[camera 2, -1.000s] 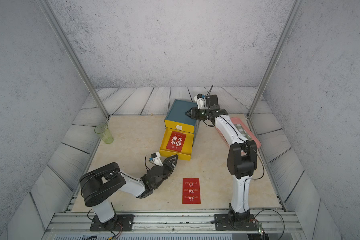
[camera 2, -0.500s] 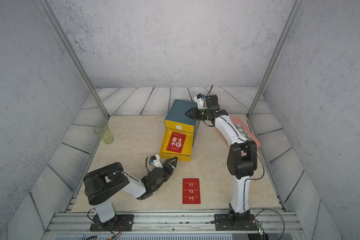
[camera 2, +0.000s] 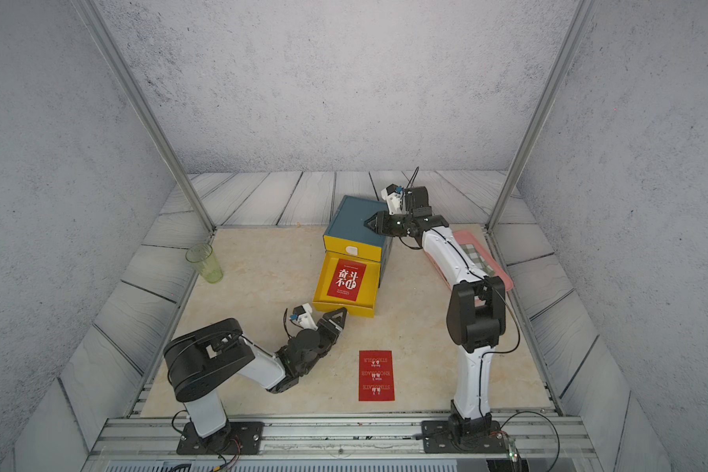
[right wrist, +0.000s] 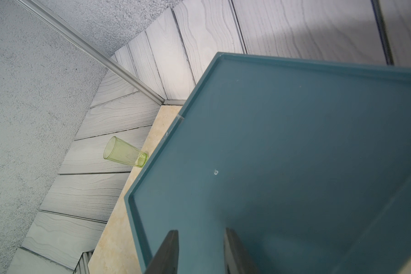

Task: Take the postcards out of the drawer
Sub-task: Open the drawer in the storage box.

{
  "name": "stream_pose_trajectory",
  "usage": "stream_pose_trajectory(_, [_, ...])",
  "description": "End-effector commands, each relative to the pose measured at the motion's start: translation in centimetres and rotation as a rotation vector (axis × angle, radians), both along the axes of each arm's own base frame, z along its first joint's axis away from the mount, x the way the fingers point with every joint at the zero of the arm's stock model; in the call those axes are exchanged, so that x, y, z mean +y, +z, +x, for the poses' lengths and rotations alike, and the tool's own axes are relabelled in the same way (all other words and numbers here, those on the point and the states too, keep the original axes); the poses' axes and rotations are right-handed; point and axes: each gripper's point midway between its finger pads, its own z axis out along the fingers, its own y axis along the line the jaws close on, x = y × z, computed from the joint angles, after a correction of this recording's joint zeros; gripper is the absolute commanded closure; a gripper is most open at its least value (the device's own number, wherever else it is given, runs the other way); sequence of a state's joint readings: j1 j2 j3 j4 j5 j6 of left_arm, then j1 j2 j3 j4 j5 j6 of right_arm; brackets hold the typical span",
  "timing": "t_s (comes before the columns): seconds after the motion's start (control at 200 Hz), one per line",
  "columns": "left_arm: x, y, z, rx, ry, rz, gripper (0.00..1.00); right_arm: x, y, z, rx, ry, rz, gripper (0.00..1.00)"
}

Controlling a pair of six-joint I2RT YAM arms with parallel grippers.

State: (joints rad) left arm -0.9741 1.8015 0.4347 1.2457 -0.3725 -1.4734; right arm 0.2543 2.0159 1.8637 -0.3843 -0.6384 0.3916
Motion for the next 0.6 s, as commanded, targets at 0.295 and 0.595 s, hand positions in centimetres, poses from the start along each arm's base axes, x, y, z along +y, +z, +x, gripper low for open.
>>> stream_pose_trajectory(0.295, [1.07,0.89,1.10,-0.028,0.005,0.034,0.40,-1.37,-7.56,-2.84,0.259,-0.032,-0.112,0.64])
stream_pose_trajectory(0.595, [0.87,0.58,0.85,-0.017,-0.012,0.029,0.32,-1.44,-7.70,-2.84,0.261,-0.038,-0.115,0.63])
